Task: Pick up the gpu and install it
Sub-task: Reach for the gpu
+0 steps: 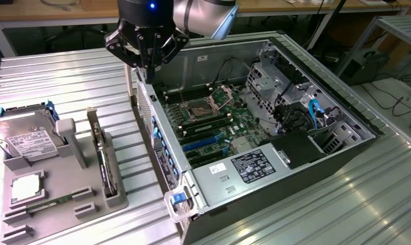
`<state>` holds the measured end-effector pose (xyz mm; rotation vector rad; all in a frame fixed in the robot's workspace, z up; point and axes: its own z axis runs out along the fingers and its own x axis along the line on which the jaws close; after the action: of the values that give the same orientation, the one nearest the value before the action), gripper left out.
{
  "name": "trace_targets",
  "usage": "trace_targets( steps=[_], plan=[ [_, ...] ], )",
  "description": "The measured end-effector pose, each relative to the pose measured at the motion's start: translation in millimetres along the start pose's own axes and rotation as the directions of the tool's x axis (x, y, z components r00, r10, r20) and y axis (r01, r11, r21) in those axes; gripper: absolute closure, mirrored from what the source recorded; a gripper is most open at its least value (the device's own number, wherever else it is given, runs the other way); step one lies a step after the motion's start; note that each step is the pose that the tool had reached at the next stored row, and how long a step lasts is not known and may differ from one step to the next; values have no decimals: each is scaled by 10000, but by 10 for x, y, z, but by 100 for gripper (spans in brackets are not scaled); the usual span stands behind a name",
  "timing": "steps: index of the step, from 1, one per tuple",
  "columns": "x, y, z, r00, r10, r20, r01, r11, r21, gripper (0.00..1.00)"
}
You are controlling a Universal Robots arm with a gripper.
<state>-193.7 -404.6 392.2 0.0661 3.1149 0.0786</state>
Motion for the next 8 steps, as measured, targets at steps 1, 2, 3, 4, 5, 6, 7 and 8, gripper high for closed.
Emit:
trace_targets(
  steps=[1, 2, 3, 4, 5, 6, 7, 8],
  plan=[
    [11, -6, 0, 10000, -20, -1, 20, 10000, -1, 89],
    [25, -15, 0, 10000, -44, -2, 44, 10000, -2, 89],
    [36, -21, -1, 10000, -62, -3, 62, 10000, -2, 89],
    [48, -27, -1, 10000, -81, -4, 81, 10000, -2, 89],
    [67, -37, -1, 9999, -105, -5, 105, 9999, -3, 89],
    [86, -46, -1, 9999, -126, -6, 126, 9999, -4, 89],
    [109, -55, -2, 9999, -149, -7, 149, 9999, -5, 89],
    [125, -62, -2, 9999, -165, -8, 165, 9999, -4, 89]
  ],
)
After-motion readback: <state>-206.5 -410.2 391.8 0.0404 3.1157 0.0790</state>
